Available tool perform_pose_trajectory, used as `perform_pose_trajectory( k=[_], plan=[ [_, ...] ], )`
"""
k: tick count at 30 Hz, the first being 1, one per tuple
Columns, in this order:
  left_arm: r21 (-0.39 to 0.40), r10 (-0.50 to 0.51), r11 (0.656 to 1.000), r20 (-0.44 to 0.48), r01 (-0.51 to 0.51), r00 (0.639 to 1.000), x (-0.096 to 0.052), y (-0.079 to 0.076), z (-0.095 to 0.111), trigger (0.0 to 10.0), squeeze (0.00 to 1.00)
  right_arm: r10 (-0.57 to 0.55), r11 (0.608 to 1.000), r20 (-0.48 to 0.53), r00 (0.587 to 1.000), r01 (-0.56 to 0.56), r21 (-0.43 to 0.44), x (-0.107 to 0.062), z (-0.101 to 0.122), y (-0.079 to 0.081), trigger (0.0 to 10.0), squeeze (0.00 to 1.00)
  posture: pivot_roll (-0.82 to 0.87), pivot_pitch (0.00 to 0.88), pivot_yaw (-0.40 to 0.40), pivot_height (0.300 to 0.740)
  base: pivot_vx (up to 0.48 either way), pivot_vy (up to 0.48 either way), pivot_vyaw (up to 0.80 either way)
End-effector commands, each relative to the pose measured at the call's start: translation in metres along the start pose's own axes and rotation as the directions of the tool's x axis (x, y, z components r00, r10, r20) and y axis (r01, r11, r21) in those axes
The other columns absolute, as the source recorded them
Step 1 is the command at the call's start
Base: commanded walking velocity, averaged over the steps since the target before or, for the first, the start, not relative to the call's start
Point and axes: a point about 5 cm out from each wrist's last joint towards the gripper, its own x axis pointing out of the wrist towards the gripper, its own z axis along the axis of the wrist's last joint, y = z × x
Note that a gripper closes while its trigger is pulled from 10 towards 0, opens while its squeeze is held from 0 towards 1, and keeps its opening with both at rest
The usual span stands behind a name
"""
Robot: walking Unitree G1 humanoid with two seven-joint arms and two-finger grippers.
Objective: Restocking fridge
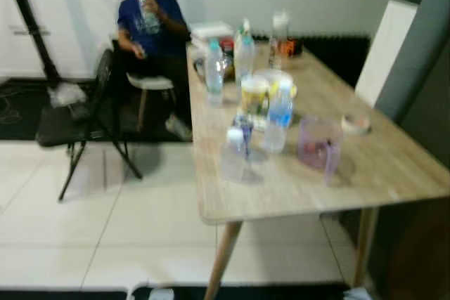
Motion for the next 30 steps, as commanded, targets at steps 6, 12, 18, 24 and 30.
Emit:
perform_pose_trajectory(
  k=[6,12,18,24,30],
  plan=[
    [0.002,-0.008,1.0,-0.016,0.008,1.0,-0.0004,-0.0001,-0.0031,10.0,0.0,-0.009,1.0,-0.012,1.0,0.009,-0.014,-0.0007,-0.0029,-0.0026,10.0,0.0,-0.1,0.0,0.01,0.74,0.0,-0.464,0.0],
    [-0.005,-0.007,1.0,-0.021,0.007,1.0,-0.0008,0.0001,-0.0052,10.0,0.0,-0.01,1.0,-0.019,1.0,0.01,-0.019,-0.0012,-0.0058,-0.0026,10.0,0.0,-0.1,0.0,0.008,0.74,0.0,-0.465,0.0],
    [-0.017,0.007,1.0,-0.018,-0.007,1.0,-0.0013,0.0024,-0.0059,10.0,0.0,0.002,1.0,-0.017,1.0,-0.003,-0.019,-0.0015,-0.0063,-0.0028,10.0,0.0,-0.1,0.0,0.007,0.74,0.0,-0.154,0.0],
    [-0.012,0.01,1.0,-0.017,-0.01,1.0,-0.0012,0.0029,-0.0047,10.0,0.0,0.081,0.997,0.028,0.996,-0.081,0.012,-0.0012,-0.0001,0.001,10.0,0.87,-0.1,0.0,0.007,0.74,0.0,0.0,0.0],
    [-0.009,0.009,1.0,-0.015,-0.009,1.0,-0.001,0.0029,-0.0034,10.0,0.0,0.076,0.997,0.032,0.997,-0.077,0.027,-0.0013,0.0005,-0.0005,10.0,1.0,-0.1,0.0,0.007,0.74,0.0,0.0,0.0]
  ],
)
